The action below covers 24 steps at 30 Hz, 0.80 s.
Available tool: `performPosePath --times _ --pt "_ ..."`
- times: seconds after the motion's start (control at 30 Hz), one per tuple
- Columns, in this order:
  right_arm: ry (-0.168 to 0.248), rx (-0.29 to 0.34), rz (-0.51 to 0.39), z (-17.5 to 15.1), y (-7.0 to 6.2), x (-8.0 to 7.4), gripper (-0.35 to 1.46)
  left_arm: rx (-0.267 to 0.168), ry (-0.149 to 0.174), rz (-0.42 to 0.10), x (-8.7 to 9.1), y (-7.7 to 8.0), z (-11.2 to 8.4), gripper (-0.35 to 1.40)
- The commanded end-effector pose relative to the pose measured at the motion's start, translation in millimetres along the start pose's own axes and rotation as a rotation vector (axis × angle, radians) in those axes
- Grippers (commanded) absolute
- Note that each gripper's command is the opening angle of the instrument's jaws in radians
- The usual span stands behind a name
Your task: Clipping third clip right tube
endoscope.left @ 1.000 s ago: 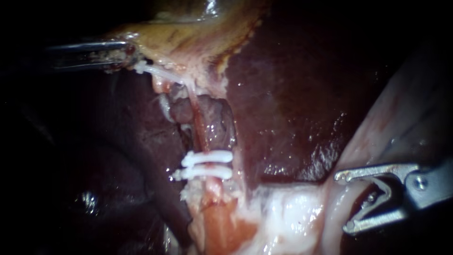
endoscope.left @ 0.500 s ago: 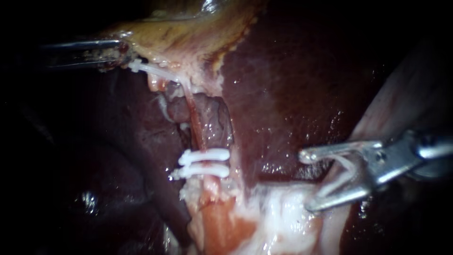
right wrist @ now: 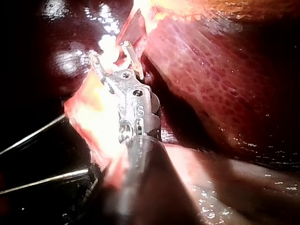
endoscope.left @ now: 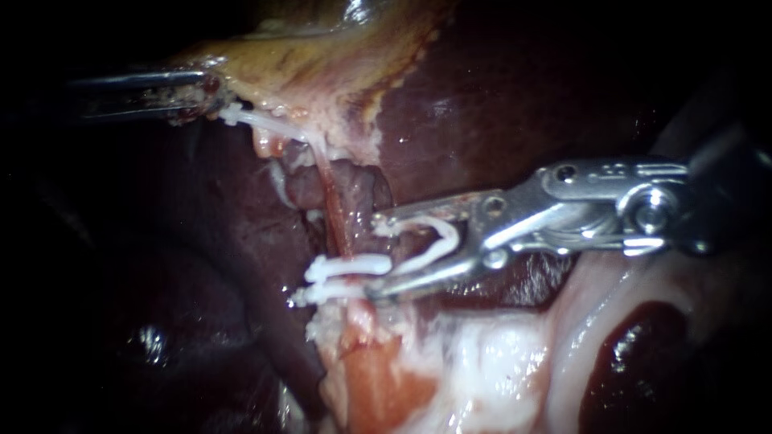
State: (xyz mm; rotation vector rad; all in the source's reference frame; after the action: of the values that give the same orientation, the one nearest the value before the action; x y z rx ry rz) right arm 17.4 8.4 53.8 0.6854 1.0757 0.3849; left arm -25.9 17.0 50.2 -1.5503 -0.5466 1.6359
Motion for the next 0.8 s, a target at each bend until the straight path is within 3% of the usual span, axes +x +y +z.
performPosePath --times 0.03,0.43,0.8 --pt "0.001 -0.009 0.002 0.2 0.3 0.1 0.48 0.000 0.000 0.000 0.0 0.0 0.0 -0.35" --pt "0.021 -0.054 0.015 2.9 3.4 0.8 0.48 0.001 0.000 0.001 -0.1 0.1 0.0 -0.35" --pt "0.197 -0.012 0.087 5.4 3.3 3.8 0.48 0.002 0.001 0.001 -0.2 0.1 0.2 -0.35"
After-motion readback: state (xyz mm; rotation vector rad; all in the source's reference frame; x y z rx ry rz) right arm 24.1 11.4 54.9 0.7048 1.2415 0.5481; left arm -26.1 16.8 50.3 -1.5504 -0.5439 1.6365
